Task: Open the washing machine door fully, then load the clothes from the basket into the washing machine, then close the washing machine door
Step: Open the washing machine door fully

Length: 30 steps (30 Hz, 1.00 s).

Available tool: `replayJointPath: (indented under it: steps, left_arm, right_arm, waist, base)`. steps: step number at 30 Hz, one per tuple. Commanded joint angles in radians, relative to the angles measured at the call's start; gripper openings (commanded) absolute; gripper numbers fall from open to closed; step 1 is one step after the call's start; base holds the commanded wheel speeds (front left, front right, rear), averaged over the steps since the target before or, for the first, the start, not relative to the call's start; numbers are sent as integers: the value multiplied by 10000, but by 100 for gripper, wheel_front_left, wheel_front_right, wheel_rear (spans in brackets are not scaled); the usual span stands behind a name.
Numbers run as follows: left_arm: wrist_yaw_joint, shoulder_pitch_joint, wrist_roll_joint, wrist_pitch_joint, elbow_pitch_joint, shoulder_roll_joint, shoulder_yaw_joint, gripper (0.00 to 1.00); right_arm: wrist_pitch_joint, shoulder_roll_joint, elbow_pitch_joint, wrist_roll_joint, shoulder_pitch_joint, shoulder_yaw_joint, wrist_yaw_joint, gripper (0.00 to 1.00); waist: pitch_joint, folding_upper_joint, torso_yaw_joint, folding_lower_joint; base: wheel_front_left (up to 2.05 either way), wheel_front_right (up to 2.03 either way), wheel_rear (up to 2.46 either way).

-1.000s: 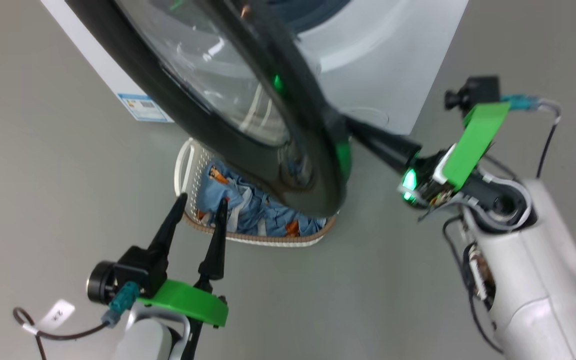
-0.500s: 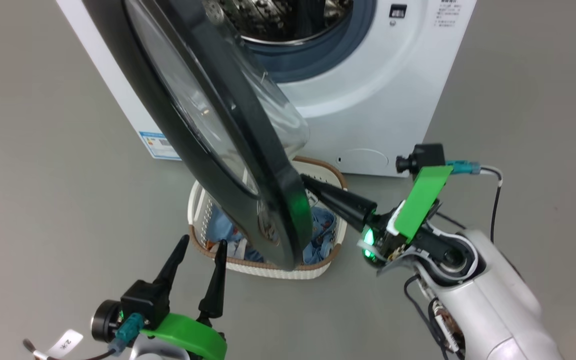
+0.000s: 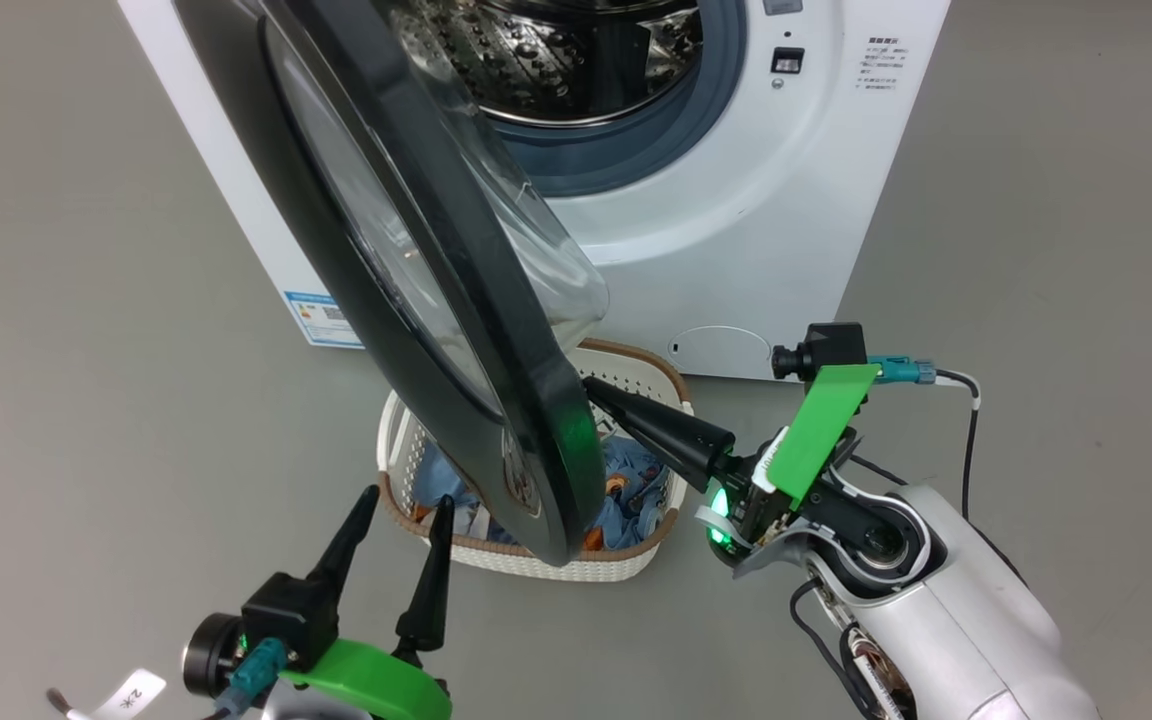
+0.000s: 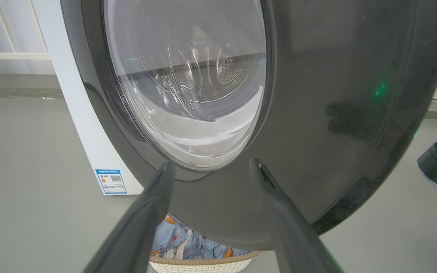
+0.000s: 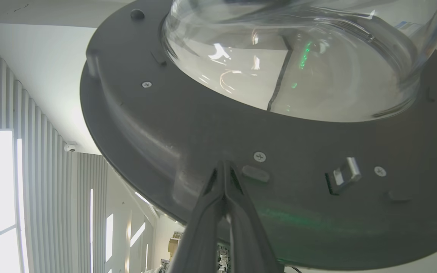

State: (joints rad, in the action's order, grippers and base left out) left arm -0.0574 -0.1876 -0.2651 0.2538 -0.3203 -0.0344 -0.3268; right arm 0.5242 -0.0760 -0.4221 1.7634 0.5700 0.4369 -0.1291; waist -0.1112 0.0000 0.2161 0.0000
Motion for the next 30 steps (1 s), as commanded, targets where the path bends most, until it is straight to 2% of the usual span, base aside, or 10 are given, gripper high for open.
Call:
replayJointPath:
  steps: [1,6,12,21,23,24,25,27,29,30]
  left_arm:
    - [-33,-78,154,80,216,-158,358,100]
    - [-34,-68,140,80,203,-158,391,100]
    - [-28,-65,144,80,184,-158,487,100]
    - [-9,-22,159,80,164,-158,579,100]
    - [-21,4,212,80,158,-158,652,100]
    - [-33,20,246,80,154,-158,679,100]
    - [-46,40,281,80,141,-158,707,100]
    - [-67,84,328,80,116,-158,780,100]
    - [-86,120,359,80,94,-158,834,100]
    - [-97,137,366,80,88,-158,849,100]
  right_arm:
    - [-77,253,234,155,-123,164,-16,0]
    - [-348,204,336,284,-218,40,-16,0]
    - [-892,51,1055,431,-679,-480,-16,0]
    - [-1818,-307,2553,387,-2278,-1480,-16,0]
    - [-2107,-422,3062,258,-3033,-1762,-16,1]
    - [-2183,-444,3215,198,-3267,-1825,-16,20]
    - [-2273,-463,3349,121,-3492,-1887,-16,35]
    - [-2457,-468,3574,-48,-3903,-1989,-16,41]
    - [-2685,-478,3754,-277,-4273,-2096,-16,100]
    - [-2844,-471,3835,-399,-4448,-2175,-16,100]
  waist:
    - [8,0,-28,0]
    - [53,0,-123,0]
    - [83,0,-284,0]
    - [175,0,-501,0]
    - [234,0,-629,0]
    - [258,0,-689,0]
    - [286,0,-744,0]
    - [334,0,-856,0]
    - [388,0,-950,0]
    - [402,0,-986,0]
  base:
    - [0,0,0]
    - [0,0,0]
    - [0,0,0]
    - [0,0,0]
    - [0,0,0]
    - [0,0,0]
    - [0,0,0]
    - [0,0,0]
    - [0,0,0]
    - [0,0,0]
